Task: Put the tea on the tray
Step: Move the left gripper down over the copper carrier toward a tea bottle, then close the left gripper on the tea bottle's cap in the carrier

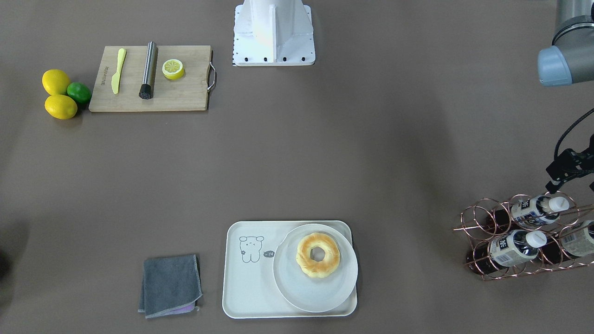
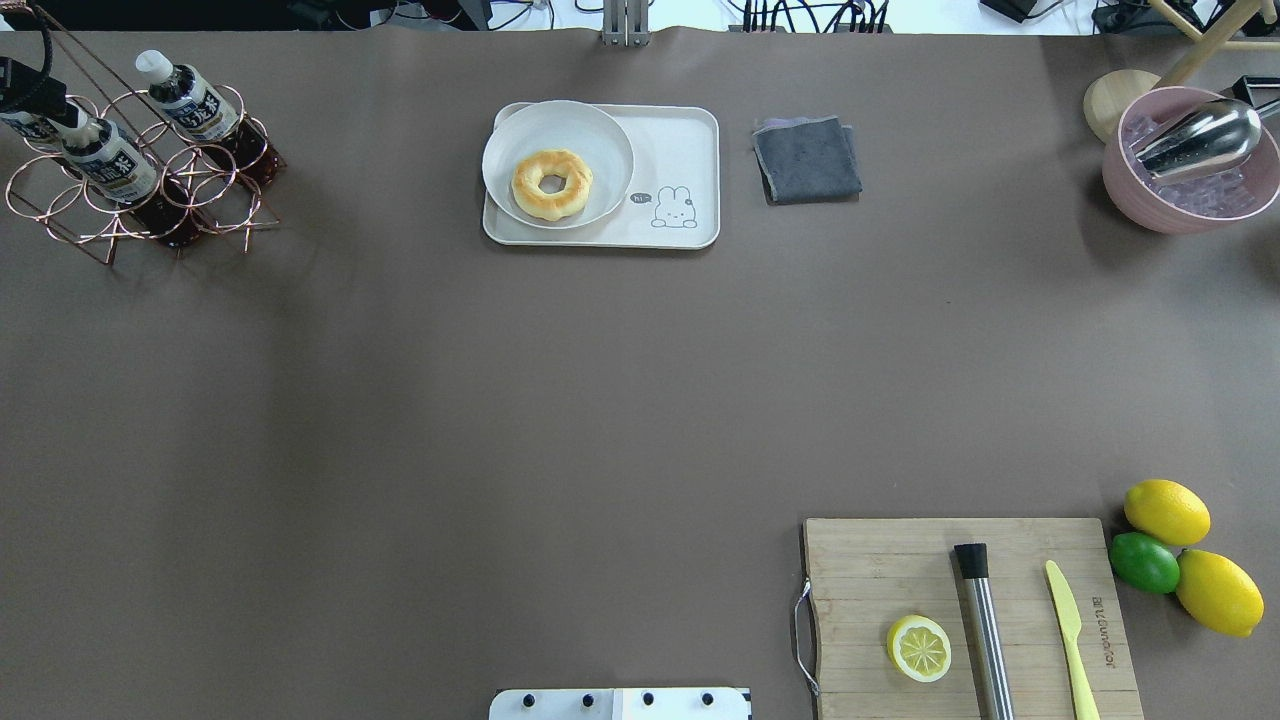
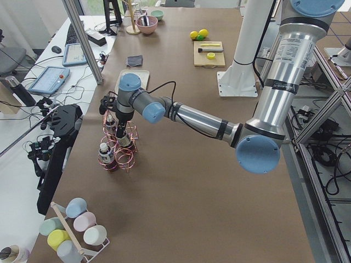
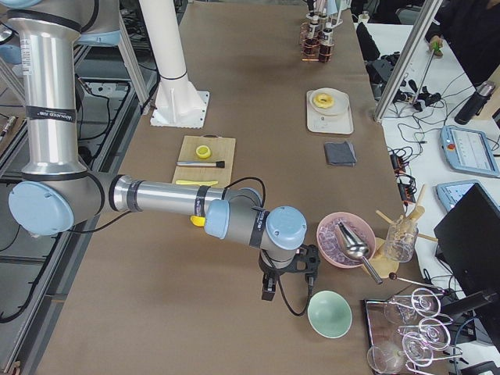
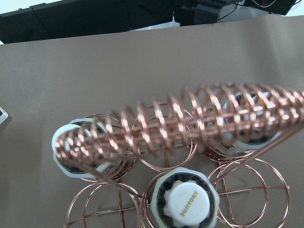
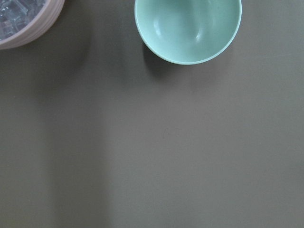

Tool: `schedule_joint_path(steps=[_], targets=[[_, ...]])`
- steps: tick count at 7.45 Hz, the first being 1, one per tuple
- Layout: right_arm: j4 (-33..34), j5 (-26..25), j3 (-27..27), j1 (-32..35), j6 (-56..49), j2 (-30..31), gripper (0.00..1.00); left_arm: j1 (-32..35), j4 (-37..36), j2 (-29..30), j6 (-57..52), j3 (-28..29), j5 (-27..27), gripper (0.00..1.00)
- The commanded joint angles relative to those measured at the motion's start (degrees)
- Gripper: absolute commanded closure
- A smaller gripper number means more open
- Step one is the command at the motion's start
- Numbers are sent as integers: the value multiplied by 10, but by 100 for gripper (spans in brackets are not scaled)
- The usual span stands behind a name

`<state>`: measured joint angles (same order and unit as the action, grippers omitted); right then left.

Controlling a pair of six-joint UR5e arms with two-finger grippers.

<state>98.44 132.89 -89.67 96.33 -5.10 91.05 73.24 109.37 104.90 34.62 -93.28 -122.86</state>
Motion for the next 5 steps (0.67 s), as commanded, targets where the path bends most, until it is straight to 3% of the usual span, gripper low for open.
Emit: schedule_joint_path(steps=[1,3,5], targets=[[-1,-1,-1,0,-1,0,0,-9,3,4,40,5,1,2],[-1,-1,-1,0,-1,1,0,-23,25,3,41,8,31,3],[0,-1,0,0,-1,2,0,-26,30,7,40,17,31,15]])
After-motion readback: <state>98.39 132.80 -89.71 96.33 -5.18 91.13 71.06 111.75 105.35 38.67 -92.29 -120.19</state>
